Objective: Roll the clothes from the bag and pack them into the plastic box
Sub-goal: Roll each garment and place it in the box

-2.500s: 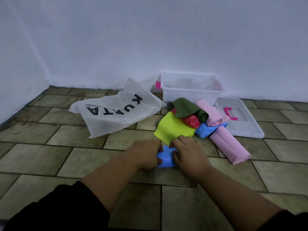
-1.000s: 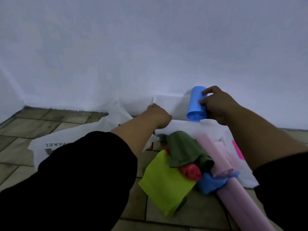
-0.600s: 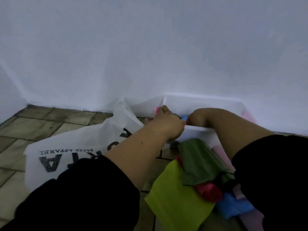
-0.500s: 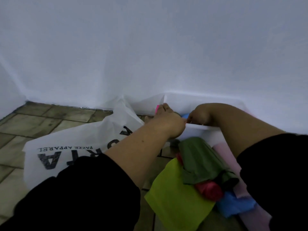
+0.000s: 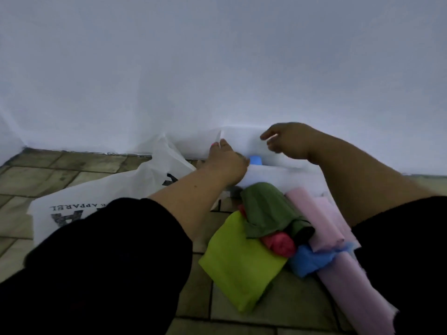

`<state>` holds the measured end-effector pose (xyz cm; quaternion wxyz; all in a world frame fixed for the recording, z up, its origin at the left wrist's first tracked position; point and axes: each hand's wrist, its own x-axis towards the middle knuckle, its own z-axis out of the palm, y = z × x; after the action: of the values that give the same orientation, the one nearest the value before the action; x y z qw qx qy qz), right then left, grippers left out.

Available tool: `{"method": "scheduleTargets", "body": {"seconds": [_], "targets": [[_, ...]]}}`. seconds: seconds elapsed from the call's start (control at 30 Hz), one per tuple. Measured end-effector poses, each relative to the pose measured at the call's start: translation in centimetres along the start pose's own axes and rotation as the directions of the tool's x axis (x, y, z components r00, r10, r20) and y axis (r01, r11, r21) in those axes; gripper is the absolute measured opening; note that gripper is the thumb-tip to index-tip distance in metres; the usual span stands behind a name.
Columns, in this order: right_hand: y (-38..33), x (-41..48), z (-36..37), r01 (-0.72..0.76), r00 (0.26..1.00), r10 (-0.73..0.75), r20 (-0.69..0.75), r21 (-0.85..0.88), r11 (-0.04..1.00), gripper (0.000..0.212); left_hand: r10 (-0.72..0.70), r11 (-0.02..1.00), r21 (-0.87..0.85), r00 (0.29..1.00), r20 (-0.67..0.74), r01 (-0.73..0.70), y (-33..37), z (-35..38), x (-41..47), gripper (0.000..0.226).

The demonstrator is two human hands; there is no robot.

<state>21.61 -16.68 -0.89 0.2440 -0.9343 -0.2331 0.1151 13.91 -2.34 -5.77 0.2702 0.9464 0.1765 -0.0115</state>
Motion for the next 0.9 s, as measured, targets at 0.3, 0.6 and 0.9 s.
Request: {"method": "scheduleTargets", "body": {"seconds": [0.3, 0.6, 0.9], "targets": [[8.1, -19.5, 2.3, -0.381, 0.894, 0.438, 0.091, -0.359, 0.852, 0.029, 0.076, 0.941, 0.309, 0.977, 0.201, -0.137, -7.7, 1.2, -14.3, 0.055], [4.1, -25.1, 9.9, -0.352, 0.907, 0.413, 0.086, -0.386, 0.853, 0.064, -0.037, 0.913, 0.400, 0.959, 0.279, -0.081, -11.5, 6.3, -18.8, 0.096], [0.7, -25.6, 10.7, -0.221, 0.972, 0.234, 0.012, -0.287, 0.932, 0.055, 0.011, 0.992, -0.129, 0.994, 0.110, 0.004, -8.9, 5.5, -22.0, 0.050]]}}
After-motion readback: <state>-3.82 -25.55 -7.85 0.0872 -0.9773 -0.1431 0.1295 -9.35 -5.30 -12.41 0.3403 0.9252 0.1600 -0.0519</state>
